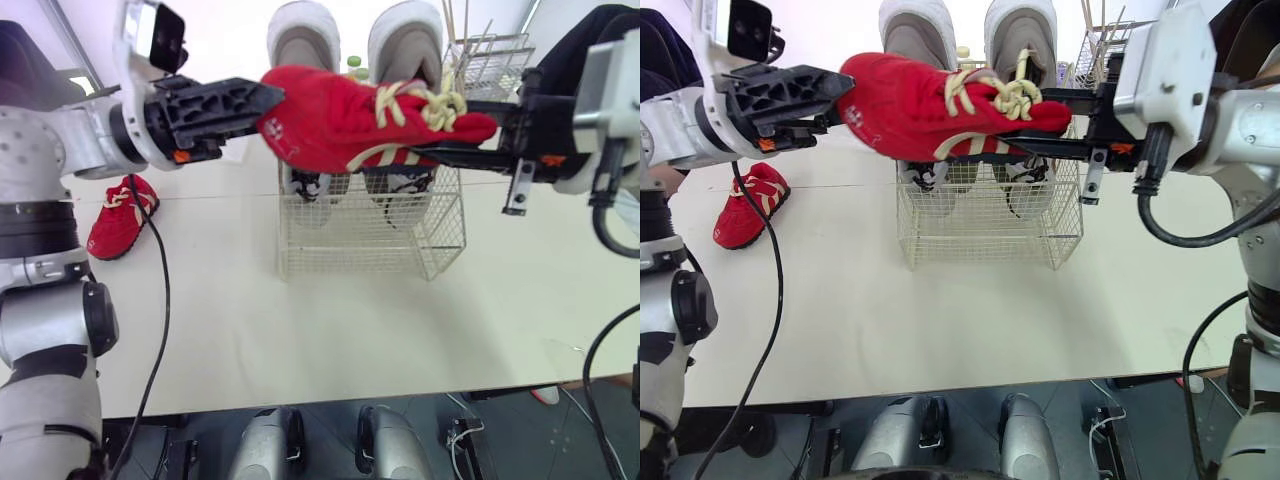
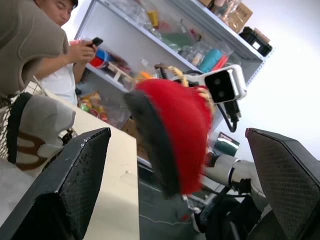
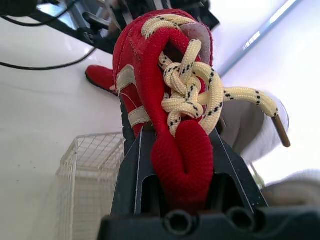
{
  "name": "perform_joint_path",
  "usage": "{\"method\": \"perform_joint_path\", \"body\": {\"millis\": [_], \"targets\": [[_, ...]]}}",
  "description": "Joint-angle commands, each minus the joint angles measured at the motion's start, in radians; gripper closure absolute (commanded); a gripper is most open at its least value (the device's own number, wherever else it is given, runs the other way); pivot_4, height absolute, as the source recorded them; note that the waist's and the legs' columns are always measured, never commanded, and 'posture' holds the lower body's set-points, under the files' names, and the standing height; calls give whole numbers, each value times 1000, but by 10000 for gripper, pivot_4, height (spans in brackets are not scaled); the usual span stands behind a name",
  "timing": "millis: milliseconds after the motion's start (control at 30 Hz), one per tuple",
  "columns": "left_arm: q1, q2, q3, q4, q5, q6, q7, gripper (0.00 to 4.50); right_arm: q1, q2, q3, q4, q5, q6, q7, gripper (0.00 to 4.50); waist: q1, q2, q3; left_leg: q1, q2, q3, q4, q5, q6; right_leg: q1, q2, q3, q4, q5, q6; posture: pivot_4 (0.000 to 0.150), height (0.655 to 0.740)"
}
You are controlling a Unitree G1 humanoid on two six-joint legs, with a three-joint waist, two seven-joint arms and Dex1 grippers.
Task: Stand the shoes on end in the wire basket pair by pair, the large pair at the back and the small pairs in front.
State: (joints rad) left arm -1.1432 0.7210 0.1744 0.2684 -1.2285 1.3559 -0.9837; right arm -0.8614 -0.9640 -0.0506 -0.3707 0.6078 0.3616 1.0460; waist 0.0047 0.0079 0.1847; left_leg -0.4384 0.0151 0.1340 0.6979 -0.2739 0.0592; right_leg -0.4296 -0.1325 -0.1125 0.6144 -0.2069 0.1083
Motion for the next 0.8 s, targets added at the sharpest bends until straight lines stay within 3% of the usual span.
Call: {"method": "perform_joint_path", "body": {"millis": [33,200,467,533,567,800], "targets": [[-4,0,1,-54,10,15,-18,0,-50,23,6,11,-30,-36,19,41643,0,0,0,0,0,0,0,0,0,0,0,0,0,0,0,1500,7400],[25,-8,-13,-103,31,28,-25,0,-83,56,23,34,-53,-44,40,41643,-1,0,0,0,0,0,0,0,0,0,0,0,0,0,0,1500,7400],[44,-25,32,-104,2,67,-1,36839,-109,66,13,56,-66,-13,44,41643,-2,0,0,0,0,0,0,0,0,0,0,0,0,0,0,1500,7400],[46,-41,57,-97,-10,73,27,41858,-109,61,4,53,-54,18,38,41643,-2,0,0,0,0,0,0,0,0,0,0,0,0,0,0,1500,7400],[46,-51,71,-90,-16,76,45,42166,-111,58,-4,52,-41,45,31,41643,-1,0,0,0,0,0,0,0,0,0,0,0,0,0,0,1500,7400],[83,-125,189,-103,-77,62,194,42170,-114,13,-143,36,169,356,-64,7204,0,0,0,0,0,0,0,0,0,0,-1,0,0,0,0,1500,7400]]}}
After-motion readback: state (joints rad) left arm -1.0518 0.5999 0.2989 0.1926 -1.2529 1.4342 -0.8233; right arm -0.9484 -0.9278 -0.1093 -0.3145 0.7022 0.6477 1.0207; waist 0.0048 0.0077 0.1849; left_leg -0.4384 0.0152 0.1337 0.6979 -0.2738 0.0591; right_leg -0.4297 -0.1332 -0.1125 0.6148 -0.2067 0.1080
